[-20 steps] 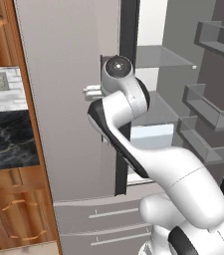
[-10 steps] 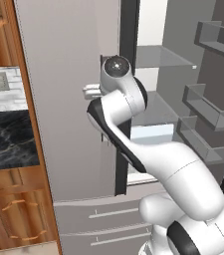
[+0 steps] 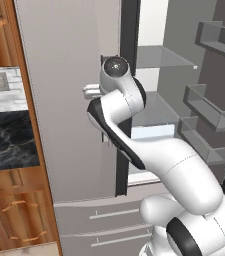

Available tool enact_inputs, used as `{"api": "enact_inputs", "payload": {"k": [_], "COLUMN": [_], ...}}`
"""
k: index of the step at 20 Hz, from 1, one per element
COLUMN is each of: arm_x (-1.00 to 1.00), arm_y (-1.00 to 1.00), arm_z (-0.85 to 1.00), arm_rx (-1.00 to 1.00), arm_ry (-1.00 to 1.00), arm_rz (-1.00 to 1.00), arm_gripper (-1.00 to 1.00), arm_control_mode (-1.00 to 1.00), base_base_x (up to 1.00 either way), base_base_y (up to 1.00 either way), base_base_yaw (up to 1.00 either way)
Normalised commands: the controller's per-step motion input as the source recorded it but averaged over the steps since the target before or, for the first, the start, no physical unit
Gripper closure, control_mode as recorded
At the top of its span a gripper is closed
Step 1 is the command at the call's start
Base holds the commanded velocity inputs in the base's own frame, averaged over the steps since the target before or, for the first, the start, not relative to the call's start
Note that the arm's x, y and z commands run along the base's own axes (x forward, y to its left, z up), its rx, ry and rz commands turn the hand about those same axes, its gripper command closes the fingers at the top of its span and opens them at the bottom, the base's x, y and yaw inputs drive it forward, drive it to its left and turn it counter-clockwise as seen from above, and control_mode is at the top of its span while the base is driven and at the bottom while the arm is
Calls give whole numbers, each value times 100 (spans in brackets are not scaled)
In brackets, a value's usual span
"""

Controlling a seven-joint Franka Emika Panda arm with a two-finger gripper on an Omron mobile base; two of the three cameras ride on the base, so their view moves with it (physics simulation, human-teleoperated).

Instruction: Retrieve a lemon from the fridge and place it on the cutting board with the fish.

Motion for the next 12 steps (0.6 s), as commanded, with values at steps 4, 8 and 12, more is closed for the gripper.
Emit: {"api": "enact_inputs", "payload": {"k": [4,8,12], "arm_x": [19,20,8], "arm_y": [-2,-22,-31], "arm_z": [-19,-38,-41], "arm_rx": [-1,-7,-9], "arm_ry": [-3,0,-2], "arm_rz": [0,0,0], "arm_gripper": [-100,-100,-100], "arm_control_mode": [-100,-100,-100], "base_base_x": [0,0,0], "base_base_y": [0,0,0], "base_base_yaw": [0,0,0]}}
